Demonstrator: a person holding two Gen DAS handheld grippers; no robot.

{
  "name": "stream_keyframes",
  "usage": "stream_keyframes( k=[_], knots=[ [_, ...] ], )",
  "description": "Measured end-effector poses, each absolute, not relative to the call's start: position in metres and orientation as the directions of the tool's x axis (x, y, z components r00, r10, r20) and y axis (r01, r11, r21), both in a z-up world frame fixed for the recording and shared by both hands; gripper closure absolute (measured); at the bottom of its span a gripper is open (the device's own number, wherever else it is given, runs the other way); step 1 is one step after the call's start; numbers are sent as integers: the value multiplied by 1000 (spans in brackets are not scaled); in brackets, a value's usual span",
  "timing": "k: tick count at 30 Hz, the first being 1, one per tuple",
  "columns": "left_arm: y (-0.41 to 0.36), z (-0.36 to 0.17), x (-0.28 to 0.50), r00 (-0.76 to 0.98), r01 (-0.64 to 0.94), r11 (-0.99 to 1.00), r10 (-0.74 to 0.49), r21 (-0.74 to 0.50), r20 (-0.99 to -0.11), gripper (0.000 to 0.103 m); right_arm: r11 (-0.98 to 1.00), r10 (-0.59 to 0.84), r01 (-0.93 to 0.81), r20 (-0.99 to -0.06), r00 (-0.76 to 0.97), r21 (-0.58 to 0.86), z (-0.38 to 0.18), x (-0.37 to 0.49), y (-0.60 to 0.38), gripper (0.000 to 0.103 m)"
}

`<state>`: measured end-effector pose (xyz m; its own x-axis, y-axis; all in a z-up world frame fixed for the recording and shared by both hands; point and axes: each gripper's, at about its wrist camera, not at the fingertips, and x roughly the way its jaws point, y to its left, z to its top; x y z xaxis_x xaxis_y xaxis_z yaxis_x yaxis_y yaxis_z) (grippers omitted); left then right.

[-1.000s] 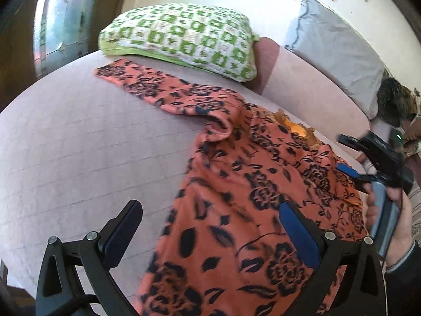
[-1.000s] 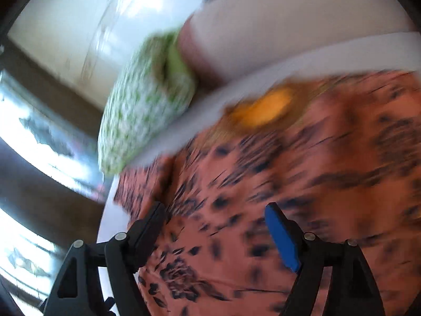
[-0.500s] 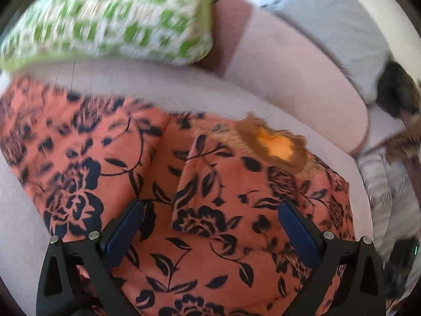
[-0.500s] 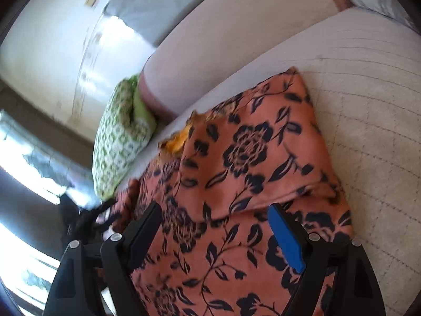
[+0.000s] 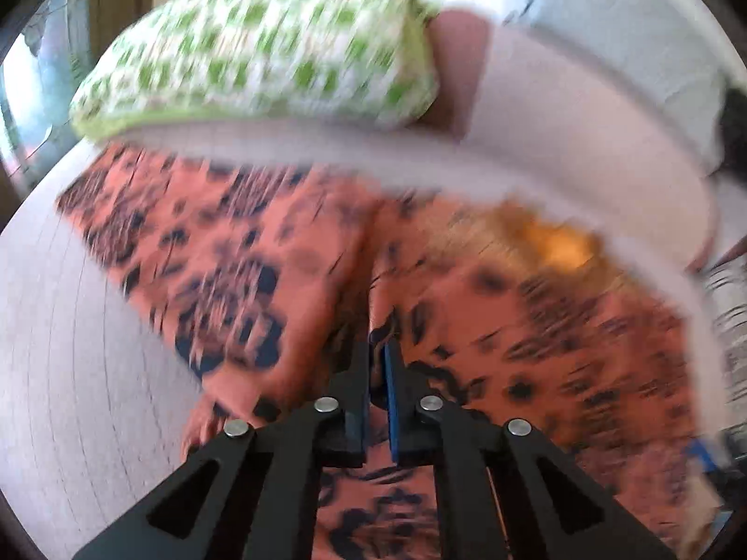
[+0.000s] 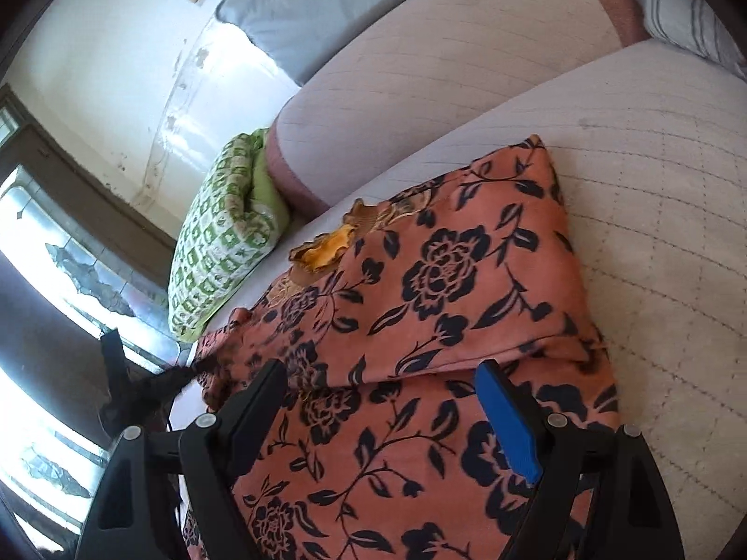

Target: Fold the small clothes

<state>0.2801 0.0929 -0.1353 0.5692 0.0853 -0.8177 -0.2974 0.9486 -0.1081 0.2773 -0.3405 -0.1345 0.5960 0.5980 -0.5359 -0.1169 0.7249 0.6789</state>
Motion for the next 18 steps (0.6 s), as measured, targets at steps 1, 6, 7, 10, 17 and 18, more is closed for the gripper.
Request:
stream_keyframes(
  k=[1, 6, 7, 10, 17, 18],
  knots=[
    [94, -148, 286, 550, -301, 949, 87, -100, -831, 96, 725, 596, -111, -538, 597, 680, -134, 277, -340, 18],
    [98, -136, 278, 584, -258, 958, 53, -123, -810, 78, 697, 622, -140, -495, 607, 704, -112, 294, -340, 14],
    [102, -133, 275, 584, -250, 958, 32, -142, -811, 77, 646, 674, -155, -462, 576, 748, -113, 311, -339, 13],
    [115, -117, 265, 622, -234, 942, -45, -240, -781, 69, 692, 581, 83, -622, 524, 717, -158, 346, -351, 13],
    [262, -89, 199, 755, -397, 789, -9, -469, -656, 23, 710, 546, -18, -533, 646, 704, -113, 275, -368, 14],
    [302, -101, 200, 749, -465, 710, -3, -529, -662, 23, 717, 544, -25, -538, 644, 696, -114, 263, -367, 14]
  ],
)
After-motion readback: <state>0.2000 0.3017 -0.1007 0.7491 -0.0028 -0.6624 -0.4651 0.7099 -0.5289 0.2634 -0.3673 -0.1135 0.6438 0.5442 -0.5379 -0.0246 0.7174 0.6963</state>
